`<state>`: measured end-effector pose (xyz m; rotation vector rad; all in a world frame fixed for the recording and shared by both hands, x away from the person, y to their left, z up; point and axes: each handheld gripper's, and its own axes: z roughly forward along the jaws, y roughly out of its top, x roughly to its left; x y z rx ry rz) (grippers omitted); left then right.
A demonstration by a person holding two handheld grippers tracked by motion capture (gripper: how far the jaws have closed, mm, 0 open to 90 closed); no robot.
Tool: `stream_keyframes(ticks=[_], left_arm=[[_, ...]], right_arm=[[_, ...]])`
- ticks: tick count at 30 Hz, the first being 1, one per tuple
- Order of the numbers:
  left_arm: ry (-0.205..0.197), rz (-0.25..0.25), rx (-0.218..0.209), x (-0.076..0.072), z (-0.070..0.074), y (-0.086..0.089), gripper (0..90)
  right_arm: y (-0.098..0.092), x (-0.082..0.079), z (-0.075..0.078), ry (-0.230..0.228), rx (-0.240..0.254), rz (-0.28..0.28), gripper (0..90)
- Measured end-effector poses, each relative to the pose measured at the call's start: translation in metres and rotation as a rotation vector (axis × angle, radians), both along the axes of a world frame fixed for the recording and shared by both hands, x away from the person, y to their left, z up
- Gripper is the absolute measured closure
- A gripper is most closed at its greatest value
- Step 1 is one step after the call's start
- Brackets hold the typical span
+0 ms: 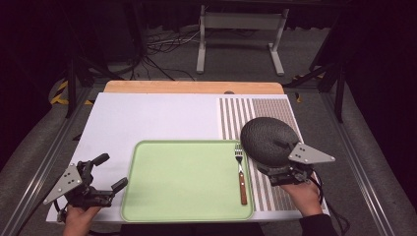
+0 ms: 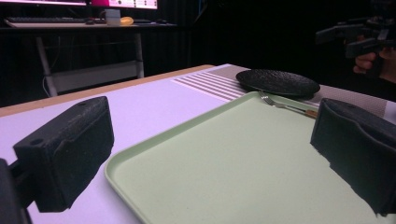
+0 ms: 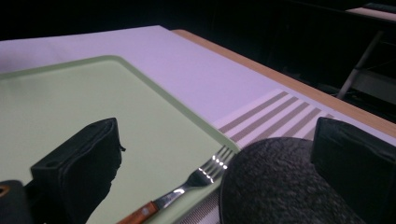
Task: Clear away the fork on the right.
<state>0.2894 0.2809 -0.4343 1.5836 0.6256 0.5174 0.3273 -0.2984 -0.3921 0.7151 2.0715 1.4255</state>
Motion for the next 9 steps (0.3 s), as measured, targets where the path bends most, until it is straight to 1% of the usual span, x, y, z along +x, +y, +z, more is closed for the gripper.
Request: stream_keyframes(ticks=[1,2,4,7,8,9], left_arm=[[0.000,0.000,0.000,0.000,0.000,0.000,0.0],[0.000,0.001,0.000,0.000,0.000,0.000,0.0],[0.000,0.003,-0.001,0.000,0.000,0.000,0.0],[0.002,0.006,-0.003,0.000,0.000,0.000,0.0],[0.001,0.004,-0.002,0.000,0.000,0.000,0.0],[-0.001,0.002,0.000,0.000,0.000,0.000,0.0]], right_arm=[[0.000,0.000,0.000,0.000,0.000,0.000,1.4],[-0.004,-0.002,-0.003,-0.004,0.011,-0.005,1.3],[-0.015,-0.007,-0.014,-0.027,0.039,-0.014,1.3],[-0.024,-0.011,-0.027,-0.049,0.061,-0.017,1.3],[-0.027,-0.012,-0.031,-0.043,0.064,-0.015,1.3],[-0.028,-0.012,-0.034,-0.036,0.077,-0.011,1.3]])
